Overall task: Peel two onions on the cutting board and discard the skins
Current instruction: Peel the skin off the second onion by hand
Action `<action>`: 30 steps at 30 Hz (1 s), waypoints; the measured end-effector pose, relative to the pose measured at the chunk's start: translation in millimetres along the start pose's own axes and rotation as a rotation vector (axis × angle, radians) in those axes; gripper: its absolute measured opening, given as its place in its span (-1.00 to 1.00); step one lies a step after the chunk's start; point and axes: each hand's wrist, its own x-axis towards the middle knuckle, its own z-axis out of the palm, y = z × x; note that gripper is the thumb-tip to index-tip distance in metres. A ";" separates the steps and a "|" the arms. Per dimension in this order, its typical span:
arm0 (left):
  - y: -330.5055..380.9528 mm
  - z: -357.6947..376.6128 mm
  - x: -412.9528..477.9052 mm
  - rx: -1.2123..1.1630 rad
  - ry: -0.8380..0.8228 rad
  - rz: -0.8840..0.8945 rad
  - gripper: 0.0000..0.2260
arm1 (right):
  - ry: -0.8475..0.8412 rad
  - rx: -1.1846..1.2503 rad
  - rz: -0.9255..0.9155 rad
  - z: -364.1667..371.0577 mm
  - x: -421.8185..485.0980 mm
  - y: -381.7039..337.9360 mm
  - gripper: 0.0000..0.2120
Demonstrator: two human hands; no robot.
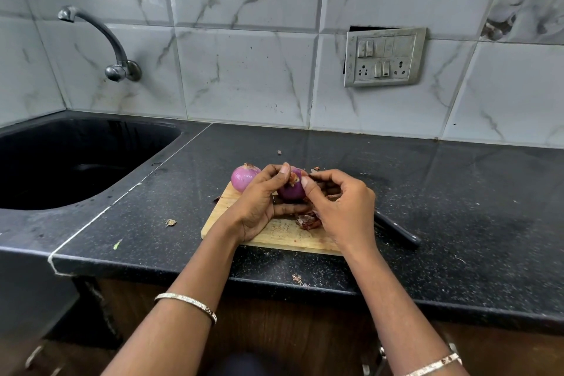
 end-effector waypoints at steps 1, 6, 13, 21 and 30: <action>-0.5 -0.4 0.4 -0.002 0.001 0.002 -0.47 | -0.002 0.003 0.006 -0.2 0.3 0.5 -0.92; -1.5 -1.0 0.9 -0.020 -0.001 0.003 -0.51 | 0.008 -0.017 0.010 -0.6 1.3 3.5 -0.88; 0.6 1.2 -0.8 -0.058 -0.004 0.009 -0.64 | 0.004 -0.032 0.031 0.4 2.7 5.6 -0.84; 2.5 -0.9 -0.6 -0.079 0.020 -0.004 -0.74 | 0.001 -0.070 -0.011 -0.7 3.3 5.6 -0.82; 3.3 -0.2 0.7 -0.066 0.051 -0.035 -0.57 | 0.014 -0.081 0.022 0.6 2.0 4.4 -0.79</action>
